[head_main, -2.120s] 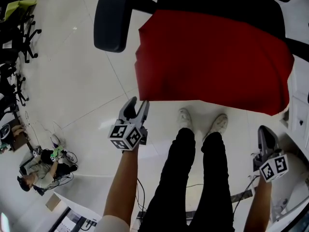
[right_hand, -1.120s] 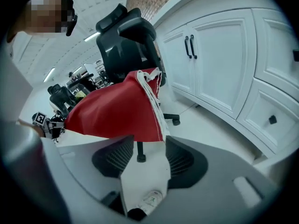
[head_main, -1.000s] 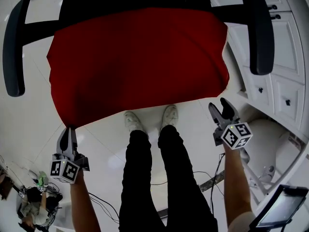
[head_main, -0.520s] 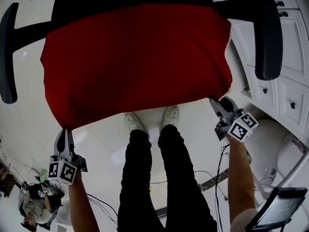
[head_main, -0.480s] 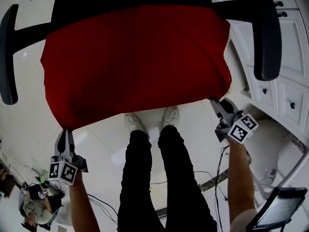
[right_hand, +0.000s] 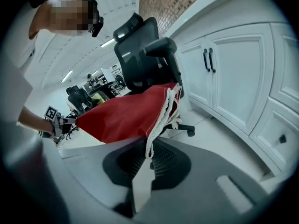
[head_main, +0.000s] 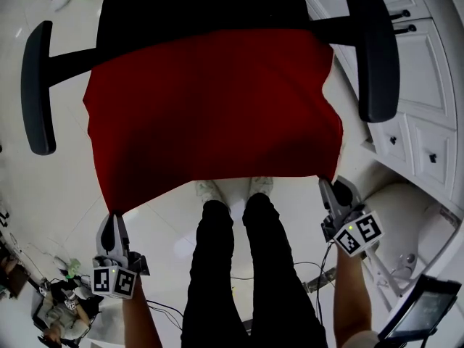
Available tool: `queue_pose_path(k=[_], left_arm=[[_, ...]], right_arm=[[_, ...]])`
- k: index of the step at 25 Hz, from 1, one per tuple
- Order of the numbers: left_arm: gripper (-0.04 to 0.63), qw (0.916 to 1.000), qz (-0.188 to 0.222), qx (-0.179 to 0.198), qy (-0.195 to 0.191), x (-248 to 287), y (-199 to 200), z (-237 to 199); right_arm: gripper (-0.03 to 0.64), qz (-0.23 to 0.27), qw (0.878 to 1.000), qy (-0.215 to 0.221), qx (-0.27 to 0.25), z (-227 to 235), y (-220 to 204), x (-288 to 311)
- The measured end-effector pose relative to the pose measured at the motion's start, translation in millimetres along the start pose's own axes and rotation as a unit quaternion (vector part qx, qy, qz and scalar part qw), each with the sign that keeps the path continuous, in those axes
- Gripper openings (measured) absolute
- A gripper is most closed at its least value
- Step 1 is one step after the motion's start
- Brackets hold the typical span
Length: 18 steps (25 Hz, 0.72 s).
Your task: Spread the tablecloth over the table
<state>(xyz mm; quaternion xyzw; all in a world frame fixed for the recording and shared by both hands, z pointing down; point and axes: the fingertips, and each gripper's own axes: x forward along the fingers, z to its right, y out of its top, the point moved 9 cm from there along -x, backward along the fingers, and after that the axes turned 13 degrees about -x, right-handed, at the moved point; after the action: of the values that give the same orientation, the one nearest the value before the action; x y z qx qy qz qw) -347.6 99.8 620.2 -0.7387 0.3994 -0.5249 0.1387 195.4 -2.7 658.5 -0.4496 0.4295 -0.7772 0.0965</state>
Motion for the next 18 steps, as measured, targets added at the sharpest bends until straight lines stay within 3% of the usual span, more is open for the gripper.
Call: queue_pose_path(k=[6, 9, 12, 18], left_arm=[[0.014, 0.9984, 0.041, 0.008, -0.037, -53, 55, 52], [0.014, 0.9953, 0.078, 0.008, -0.058, -78, 93, 78], [0.014, 0.99, 0.124, 0.003, -0.067, -99, 136, 95], [0.012, 0.9801, 0.181, 0.032, -0.076, -158, 204, 129]], right_arm=[[0.021, 0.049, 0.999, 0.009, 0.002, -37, 76, -39], [0.021, 0.097, 0.994, 0.017, 0.052, -39, 114, -55], [0.021, 0.157, 0.981, 0.02, 0.109, -29, 149, -69], [0.021, 0.193, 0.975, 0.051, 0.101, -47, 212, -117]])
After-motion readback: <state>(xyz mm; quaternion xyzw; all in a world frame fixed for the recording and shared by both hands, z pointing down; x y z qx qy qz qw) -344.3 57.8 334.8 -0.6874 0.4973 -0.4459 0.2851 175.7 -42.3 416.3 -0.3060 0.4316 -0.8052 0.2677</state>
